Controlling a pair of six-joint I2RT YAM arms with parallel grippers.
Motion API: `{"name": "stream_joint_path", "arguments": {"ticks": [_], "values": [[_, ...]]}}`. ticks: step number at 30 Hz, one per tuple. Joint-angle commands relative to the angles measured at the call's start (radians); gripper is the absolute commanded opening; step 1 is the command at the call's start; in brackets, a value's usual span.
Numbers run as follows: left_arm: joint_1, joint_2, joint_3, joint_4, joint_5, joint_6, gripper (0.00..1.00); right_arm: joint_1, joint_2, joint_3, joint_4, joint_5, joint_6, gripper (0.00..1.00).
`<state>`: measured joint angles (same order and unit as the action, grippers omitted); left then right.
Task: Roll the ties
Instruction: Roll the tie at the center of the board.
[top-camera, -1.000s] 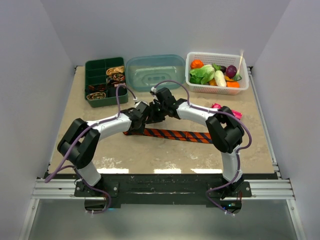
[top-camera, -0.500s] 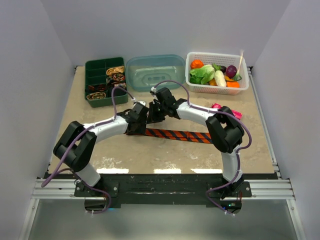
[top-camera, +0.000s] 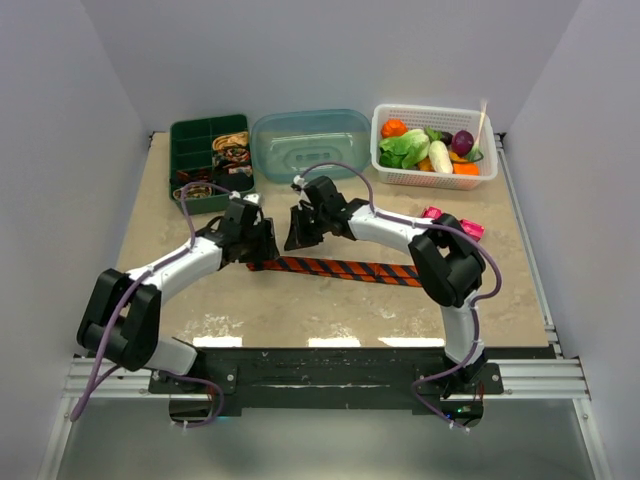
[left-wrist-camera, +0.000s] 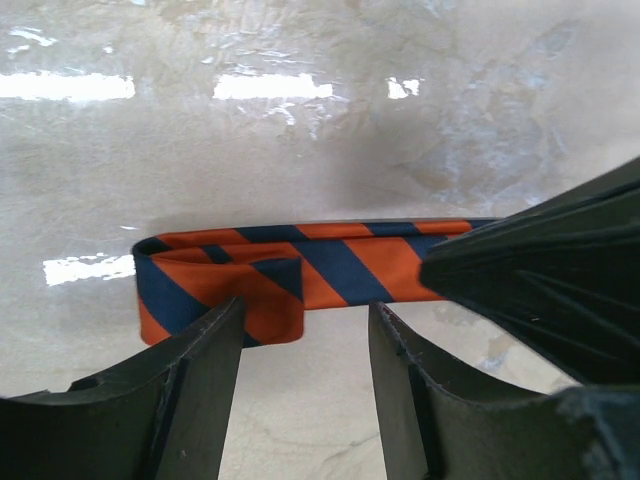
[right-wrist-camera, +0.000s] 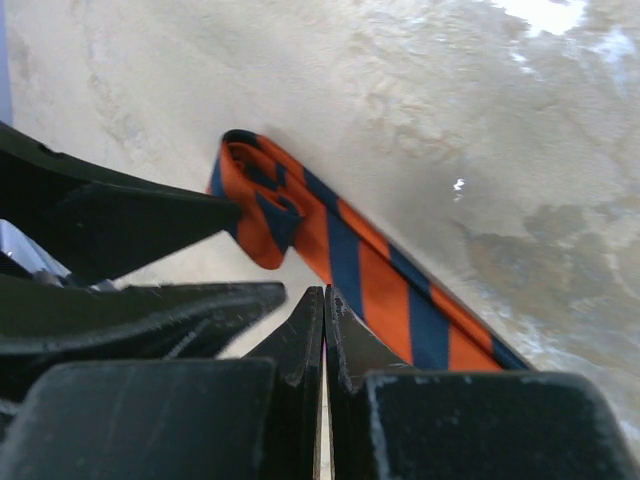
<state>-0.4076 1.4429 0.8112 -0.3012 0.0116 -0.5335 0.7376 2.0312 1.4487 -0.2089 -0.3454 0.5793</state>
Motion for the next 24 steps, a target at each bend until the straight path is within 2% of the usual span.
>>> {"name": "stream_joint_path", "arguments": {"ticks": [1, 6, 11, 16, 19, 24], "values": [[0.021, -0.055, -0.018, 0.06, 0.083, -0.032, 0.57, 0.025, 0.014, 0.07, 0.045, -0.041, -0.013, 0.0], [0.07, -0.091, -0.03, 0.062, 0.113, -0.045, 0.56, 0.051, 0.046, 0.111, 0.046, -0.05, -0.007, 0.0], [0.171, -0.118, -0.029, 0.017, 0.137, -0.025, 0.57, 0.065, 0.093, 0.15, 0.051, -0.063, -0.001, 0.0], [0.318, -0.142, -0.084, 0.046, 0.277, -0.028, 0.58, 0.08, 0.127, 0.191, 0.045, -0.075, -0.003, 0.0], [0.396, -0.144, -0.128, 0.08, 0.364, -0.025, 0.63, 0.089, 0.144, 0.206, 0.043, -0.075, -0.004, 0.0], [0.478, -0.108, -0.221, 0.198, 0.534, -0.048, 0.67, 0.091, 0.169, 0.207, 0.029, -0.053, -0.012, 0.0]]}}
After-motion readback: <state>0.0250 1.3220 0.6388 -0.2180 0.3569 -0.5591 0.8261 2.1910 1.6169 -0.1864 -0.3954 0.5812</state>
